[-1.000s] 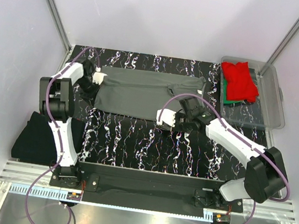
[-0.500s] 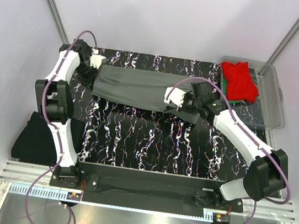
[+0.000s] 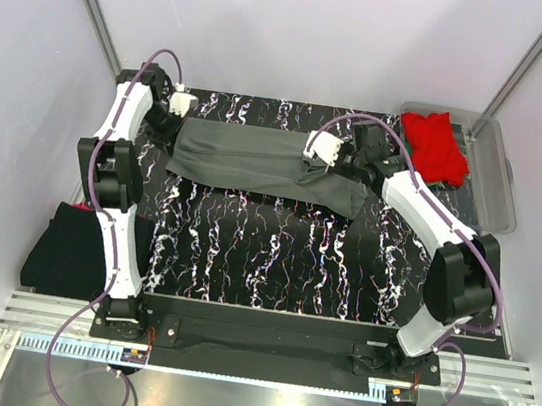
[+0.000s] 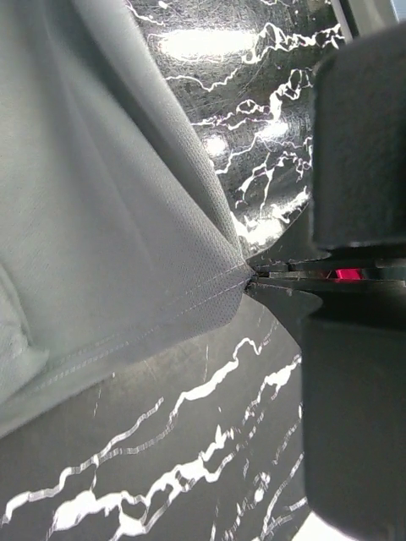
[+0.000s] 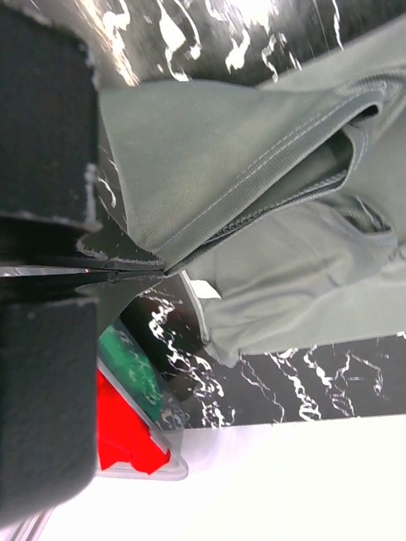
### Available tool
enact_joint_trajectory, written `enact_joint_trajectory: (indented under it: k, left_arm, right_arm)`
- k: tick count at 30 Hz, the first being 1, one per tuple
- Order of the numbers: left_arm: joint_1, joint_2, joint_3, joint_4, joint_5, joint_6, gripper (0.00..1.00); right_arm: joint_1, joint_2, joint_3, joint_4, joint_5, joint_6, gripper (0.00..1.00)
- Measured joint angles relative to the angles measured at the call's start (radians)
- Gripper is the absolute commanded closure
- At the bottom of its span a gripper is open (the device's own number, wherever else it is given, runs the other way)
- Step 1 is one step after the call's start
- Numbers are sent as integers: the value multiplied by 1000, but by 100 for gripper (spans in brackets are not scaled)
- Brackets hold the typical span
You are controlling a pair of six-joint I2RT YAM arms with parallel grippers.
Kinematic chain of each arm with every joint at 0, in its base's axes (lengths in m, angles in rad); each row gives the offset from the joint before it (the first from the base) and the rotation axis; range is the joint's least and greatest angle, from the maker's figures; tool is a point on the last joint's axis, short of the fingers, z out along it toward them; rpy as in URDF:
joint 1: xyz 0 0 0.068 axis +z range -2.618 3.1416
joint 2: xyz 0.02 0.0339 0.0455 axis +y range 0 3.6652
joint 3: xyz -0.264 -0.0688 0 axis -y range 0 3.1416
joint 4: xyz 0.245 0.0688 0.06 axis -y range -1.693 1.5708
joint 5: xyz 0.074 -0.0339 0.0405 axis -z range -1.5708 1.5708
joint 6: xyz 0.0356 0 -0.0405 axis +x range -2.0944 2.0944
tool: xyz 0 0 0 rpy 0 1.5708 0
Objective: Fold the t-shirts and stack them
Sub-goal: Fold the tshirt
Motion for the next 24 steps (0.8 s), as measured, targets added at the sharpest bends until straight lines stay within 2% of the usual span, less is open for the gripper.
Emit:
enact_joint_trajectory:
  k: [5, 10, 16, 21, 23, 24]
  left_arm:
    - [-6, 27, 23, -27, -1, 0, 100]
    - [-8, 80, 125, -30, 0, -4, 100]
    - [-13, 163, 205, -7, -3, -12, 100]
    - [-16, 219, 217, 47, -23, -29, 100]
    - [-16, 238, 229, 77, -33, -38, 96]
    - [-17, 244, 229, 94, -39, -43, 72]
  right_arm:
    - [-14, 71, 70, 18, 3, -11, 100]
    - [-32, 171, 161, 48, 2, -35, 100]
    - [-61, 352, 319, 72, 2, -64, 100]
    - [-77, 568, 530, 92, 5, -74, 100]
    - [-79, 658, 616, 100, 13, -75, 98]
    - [-79, 695, 651, 100, 25, -75, 93]
